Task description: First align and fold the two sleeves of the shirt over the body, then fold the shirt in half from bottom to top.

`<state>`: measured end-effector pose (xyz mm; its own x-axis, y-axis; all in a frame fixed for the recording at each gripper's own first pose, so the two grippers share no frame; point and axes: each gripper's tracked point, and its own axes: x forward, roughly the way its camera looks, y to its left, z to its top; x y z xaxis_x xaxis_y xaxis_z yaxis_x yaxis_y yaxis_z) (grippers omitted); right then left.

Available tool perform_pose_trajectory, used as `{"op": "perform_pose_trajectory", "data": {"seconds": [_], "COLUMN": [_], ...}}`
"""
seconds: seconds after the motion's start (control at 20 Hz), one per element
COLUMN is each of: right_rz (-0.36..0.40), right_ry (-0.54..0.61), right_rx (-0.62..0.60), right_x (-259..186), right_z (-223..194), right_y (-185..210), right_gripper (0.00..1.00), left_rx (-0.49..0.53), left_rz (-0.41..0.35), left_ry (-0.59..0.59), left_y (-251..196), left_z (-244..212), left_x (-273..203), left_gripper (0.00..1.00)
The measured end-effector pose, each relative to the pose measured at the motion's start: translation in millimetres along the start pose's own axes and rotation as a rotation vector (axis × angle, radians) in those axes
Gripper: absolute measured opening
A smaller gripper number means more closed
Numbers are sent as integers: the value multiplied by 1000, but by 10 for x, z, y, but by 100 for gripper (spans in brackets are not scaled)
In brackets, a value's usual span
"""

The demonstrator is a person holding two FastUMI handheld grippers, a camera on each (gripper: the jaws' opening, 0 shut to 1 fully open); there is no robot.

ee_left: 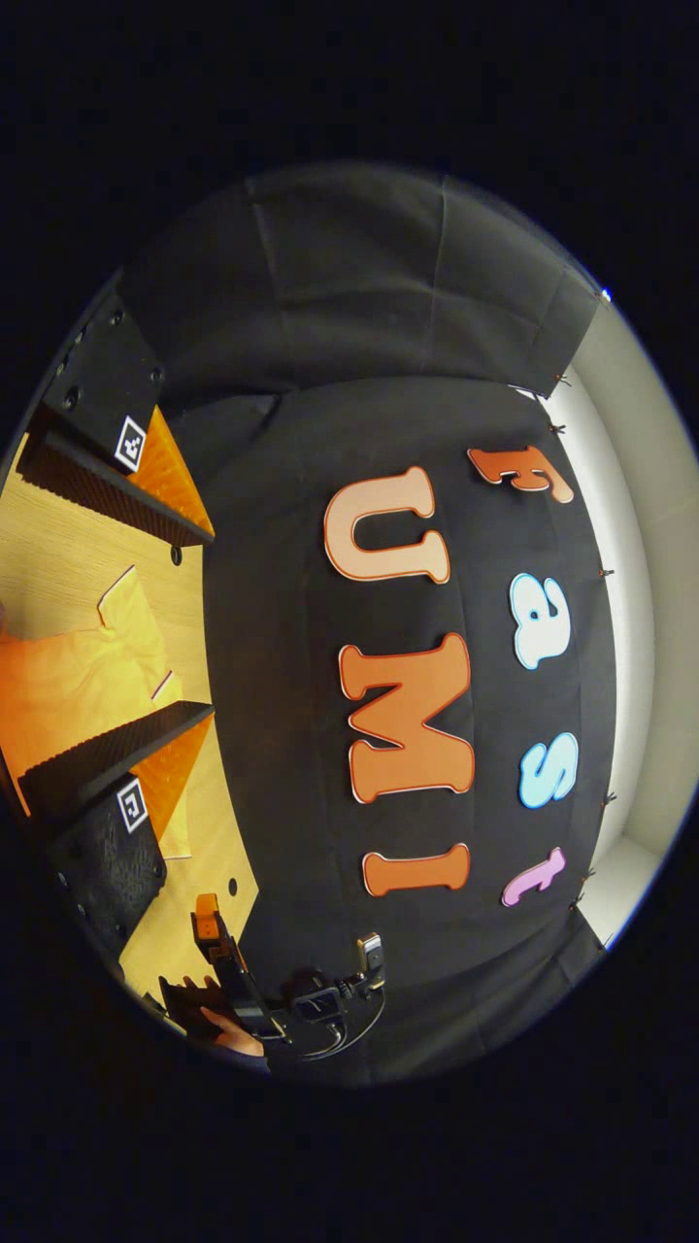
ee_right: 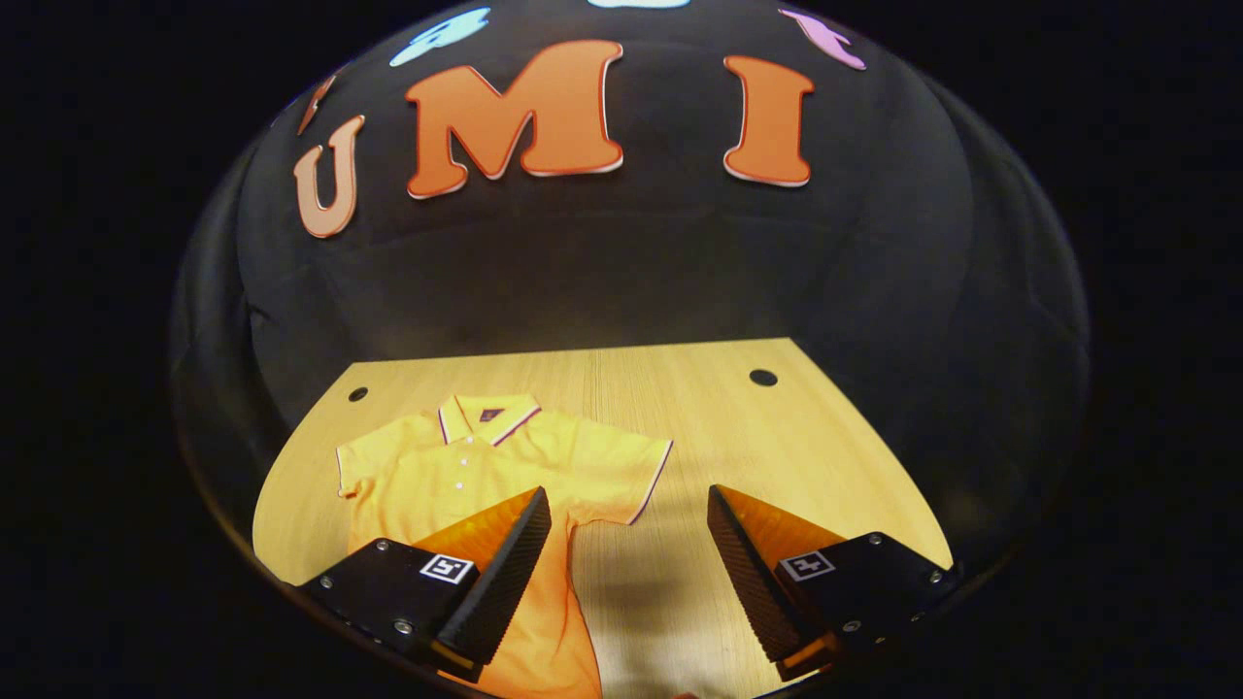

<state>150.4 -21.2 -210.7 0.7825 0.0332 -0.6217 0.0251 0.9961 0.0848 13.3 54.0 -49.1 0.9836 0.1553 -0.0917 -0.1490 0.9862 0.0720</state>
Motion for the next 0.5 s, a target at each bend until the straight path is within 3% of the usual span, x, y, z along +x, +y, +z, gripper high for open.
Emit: {"op": "perform_pose_trajectory", "data": {"seconds": [0.25,0.5], "right_rz": [37,39], "right_ry": [170,263], "right_rx": [32,35], "right_x": [659,1139], "right_z": [-81,-113], "right_y": [-37,-54], "right_gripper": [98,96], "left_rx": [25,35], "left_rz": [108,203], "left_ry": [70,130], "left_y": [102,197], "left_z": [-181,-320], "left_x": [-7,-66], "left_gripper": [99,99]}}
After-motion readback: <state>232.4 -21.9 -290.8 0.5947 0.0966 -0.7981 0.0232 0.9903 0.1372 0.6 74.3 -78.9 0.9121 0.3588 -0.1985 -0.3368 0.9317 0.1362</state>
